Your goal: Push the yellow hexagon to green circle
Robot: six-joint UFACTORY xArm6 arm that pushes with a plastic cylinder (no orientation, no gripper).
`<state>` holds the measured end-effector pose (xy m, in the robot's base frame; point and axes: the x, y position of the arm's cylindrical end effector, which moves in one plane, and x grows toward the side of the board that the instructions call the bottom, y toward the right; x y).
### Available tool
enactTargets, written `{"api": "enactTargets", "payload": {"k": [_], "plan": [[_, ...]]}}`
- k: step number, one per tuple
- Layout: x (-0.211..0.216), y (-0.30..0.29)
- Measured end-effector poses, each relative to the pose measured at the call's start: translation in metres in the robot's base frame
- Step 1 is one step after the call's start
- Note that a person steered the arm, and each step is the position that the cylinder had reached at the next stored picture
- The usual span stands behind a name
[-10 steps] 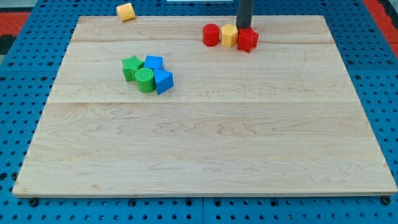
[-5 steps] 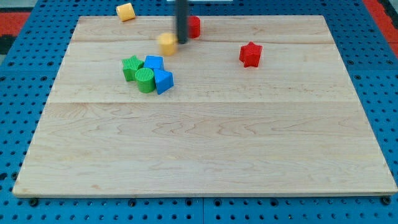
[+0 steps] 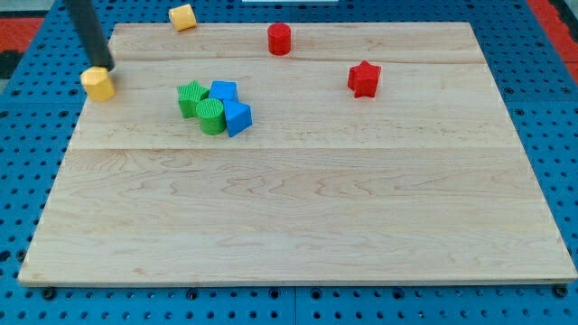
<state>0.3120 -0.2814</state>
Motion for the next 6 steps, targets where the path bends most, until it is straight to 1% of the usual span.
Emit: {"api": "enactTargets", "payload": {"k": [1,3,4,5,6], "plan": [[0.037,0.043],[0.022,-0.017],[0.076,-0.019],[0.083,0.087],[0.083,0.139]]}}
